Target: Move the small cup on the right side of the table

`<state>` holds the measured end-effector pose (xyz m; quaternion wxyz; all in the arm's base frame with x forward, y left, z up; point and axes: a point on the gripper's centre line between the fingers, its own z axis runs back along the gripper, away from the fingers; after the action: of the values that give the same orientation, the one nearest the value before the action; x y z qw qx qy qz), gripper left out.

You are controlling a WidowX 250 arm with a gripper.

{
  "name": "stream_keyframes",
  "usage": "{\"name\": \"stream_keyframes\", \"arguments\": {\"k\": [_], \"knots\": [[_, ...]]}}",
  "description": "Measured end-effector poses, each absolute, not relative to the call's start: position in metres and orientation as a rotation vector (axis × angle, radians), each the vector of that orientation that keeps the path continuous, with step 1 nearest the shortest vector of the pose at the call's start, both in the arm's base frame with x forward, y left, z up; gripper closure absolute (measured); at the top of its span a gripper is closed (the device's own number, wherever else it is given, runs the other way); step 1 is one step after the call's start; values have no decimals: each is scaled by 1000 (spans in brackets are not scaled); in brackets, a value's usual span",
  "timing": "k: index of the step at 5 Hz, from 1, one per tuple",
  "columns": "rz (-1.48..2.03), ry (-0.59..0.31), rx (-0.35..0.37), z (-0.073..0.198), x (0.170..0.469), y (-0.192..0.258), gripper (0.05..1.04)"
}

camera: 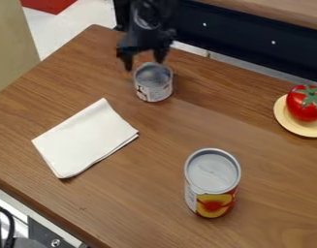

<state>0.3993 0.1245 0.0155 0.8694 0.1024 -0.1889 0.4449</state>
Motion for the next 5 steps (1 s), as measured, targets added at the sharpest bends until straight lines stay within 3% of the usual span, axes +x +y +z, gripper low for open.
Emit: {"name": "stream_keyframes", "arguments": {"k": [2, 3, 5], "knots": [[982, -357, 168, -7, 383, 106, 86], [1003, -307, 121, -8, 372, 96, 86], [948, -210, 97, -7, 346, 70, 86]]}}
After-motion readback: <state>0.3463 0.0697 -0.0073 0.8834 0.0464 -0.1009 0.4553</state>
